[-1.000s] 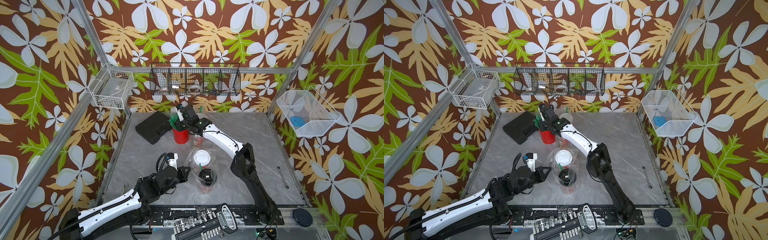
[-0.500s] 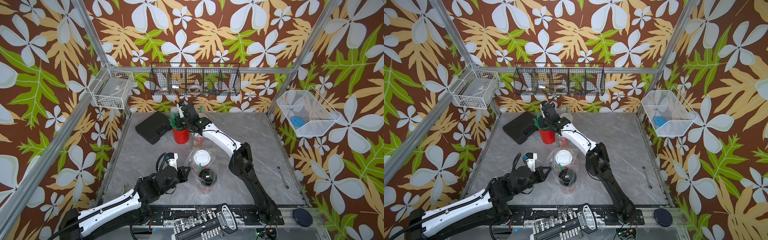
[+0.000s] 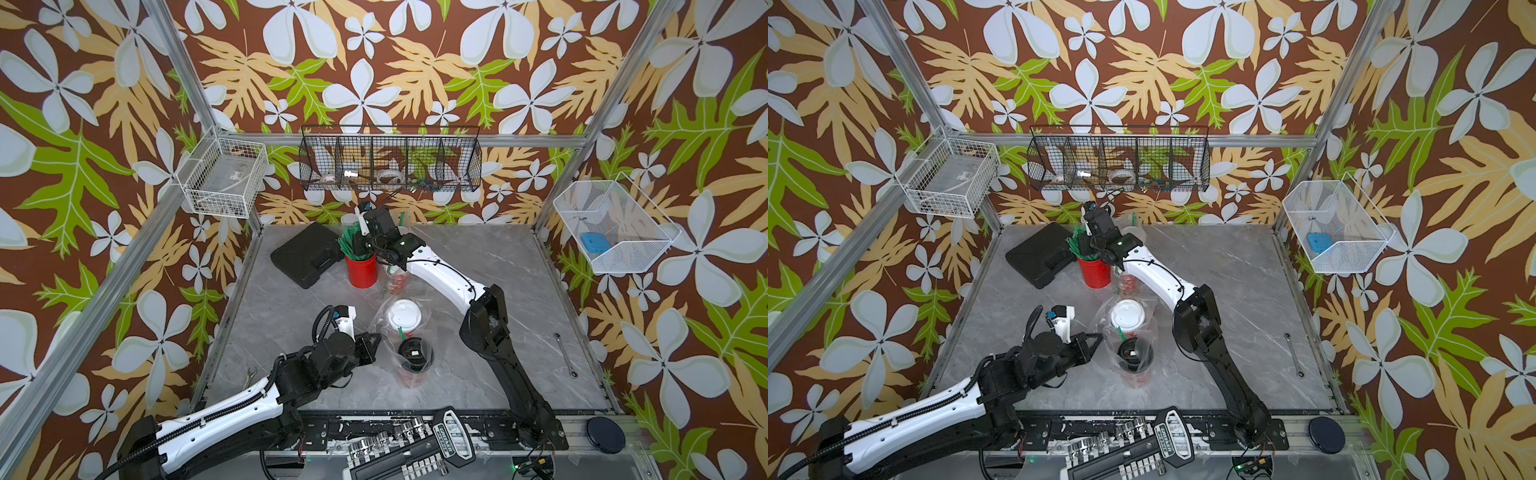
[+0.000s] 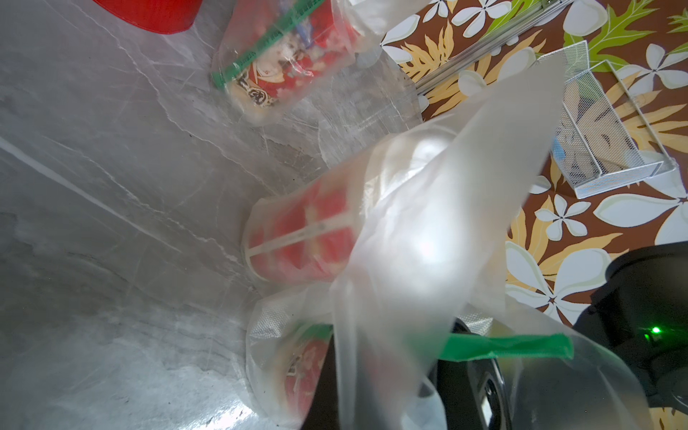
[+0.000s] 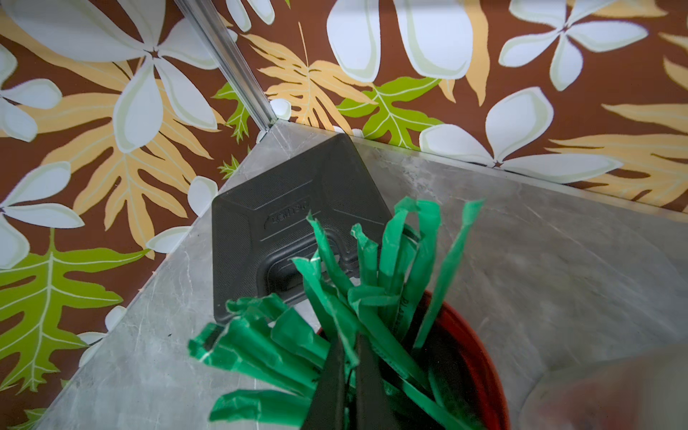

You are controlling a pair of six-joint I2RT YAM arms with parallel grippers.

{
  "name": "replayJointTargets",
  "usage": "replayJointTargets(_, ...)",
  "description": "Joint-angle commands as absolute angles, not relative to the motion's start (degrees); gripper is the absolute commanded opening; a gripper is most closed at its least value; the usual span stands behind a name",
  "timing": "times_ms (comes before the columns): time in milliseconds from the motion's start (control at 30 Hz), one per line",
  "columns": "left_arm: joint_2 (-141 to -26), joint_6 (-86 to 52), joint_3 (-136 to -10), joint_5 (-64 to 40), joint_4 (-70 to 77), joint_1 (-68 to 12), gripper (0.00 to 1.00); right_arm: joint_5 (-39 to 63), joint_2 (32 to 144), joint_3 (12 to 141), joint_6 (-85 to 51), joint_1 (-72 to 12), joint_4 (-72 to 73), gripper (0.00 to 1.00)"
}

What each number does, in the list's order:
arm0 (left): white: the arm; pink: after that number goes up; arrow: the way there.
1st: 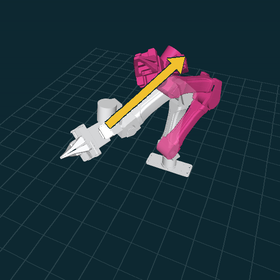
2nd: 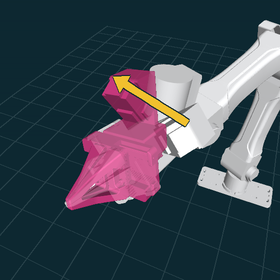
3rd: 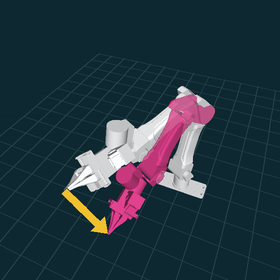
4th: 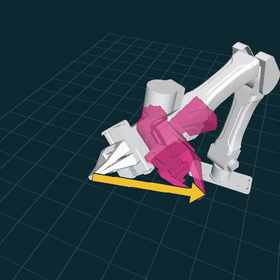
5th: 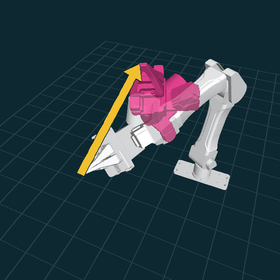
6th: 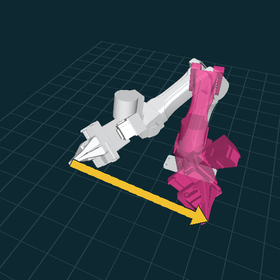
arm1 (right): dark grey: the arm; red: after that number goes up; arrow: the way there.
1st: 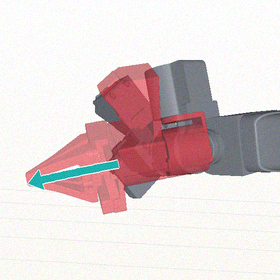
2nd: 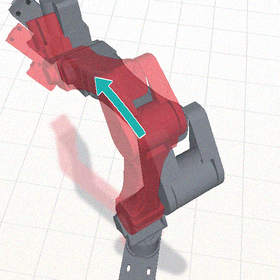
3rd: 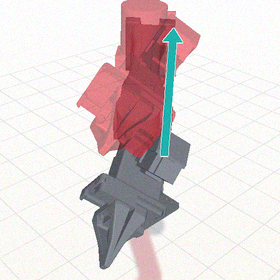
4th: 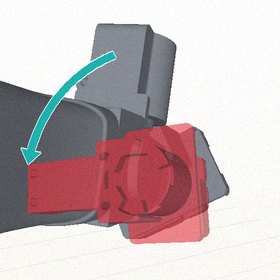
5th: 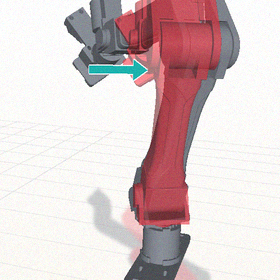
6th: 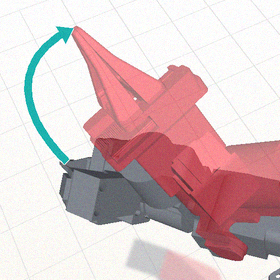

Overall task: Pack milk tea into plastic carrier bags
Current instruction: Pick up the straw from the container.

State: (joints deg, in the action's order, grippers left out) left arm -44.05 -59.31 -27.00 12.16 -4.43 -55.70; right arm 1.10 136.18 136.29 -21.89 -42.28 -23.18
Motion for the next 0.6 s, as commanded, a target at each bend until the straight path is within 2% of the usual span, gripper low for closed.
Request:
replayJointTargets(0,-44.16,-59.15,-27.33,12.48,-3.04,-55.68,0.0,0.15,133.03,134.56,-20.54,-42.37,-21.5,0.0)
replayJointTargets(367,-44.2,-58.45,-27.6,12.38,-2.55,-55.72,0.0,3.29,125.76,131.93,-17.17,-42.41,-25.75,0.0)
replayJointTargets(567,-44.46,-56.97,-28.8,13.35,-2.46,-55.72,0.0,5.35,117.56,128.12,-13.47,-42.42,-29.79,0.0)
